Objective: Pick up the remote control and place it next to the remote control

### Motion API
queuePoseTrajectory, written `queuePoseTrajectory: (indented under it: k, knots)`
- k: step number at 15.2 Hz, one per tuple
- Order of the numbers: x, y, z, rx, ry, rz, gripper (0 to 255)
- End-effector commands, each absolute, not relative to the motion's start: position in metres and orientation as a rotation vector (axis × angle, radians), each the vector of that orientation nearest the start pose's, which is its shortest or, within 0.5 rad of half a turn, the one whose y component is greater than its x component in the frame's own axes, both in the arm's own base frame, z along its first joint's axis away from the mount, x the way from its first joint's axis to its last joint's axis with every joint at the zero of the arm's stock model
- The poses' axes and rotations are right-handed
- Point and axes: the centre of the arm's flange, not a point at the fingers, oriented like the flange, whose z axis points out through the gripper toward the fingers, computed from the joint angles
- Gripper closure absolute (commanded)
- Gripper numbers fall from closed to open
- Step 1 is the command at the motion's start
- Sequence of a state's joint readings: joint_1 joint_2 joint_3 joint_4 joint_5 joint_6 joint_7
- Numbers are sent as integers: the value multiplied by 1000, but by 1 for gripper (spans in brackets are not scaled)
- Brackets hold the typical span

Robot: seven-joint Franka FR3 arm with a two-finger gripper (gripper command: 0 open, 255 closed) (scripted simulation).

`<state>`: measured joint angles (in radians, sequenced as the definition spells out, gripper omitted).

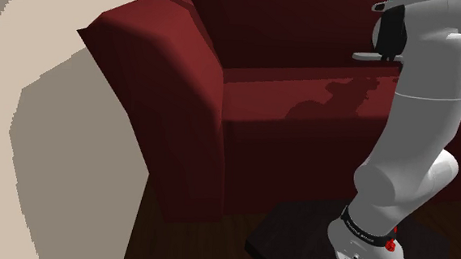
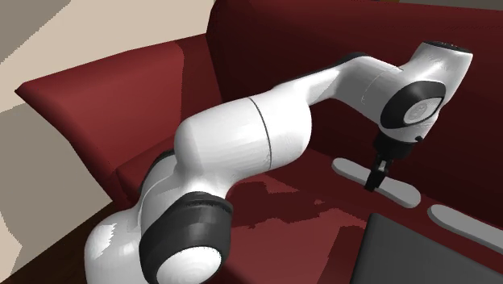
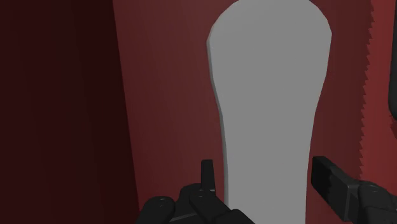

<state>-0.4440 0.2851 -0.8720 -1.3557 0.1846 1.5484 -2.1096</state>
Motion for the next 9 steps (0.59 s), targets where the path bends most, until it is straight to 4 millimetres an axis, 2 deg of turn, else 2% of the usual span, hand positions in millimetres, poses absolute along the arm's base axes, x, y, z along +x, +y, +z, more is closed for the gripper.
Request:
queuePoseTrajectory:
  k: [1, 8, 9]
  knots:
    - [245, -564, 598, -2883, -1252, 52, 255]
    - [245, -564, 598, -2883, -1252, 52, 255]
    - [245, -564, 598, -2883, -1252, 52, 0]
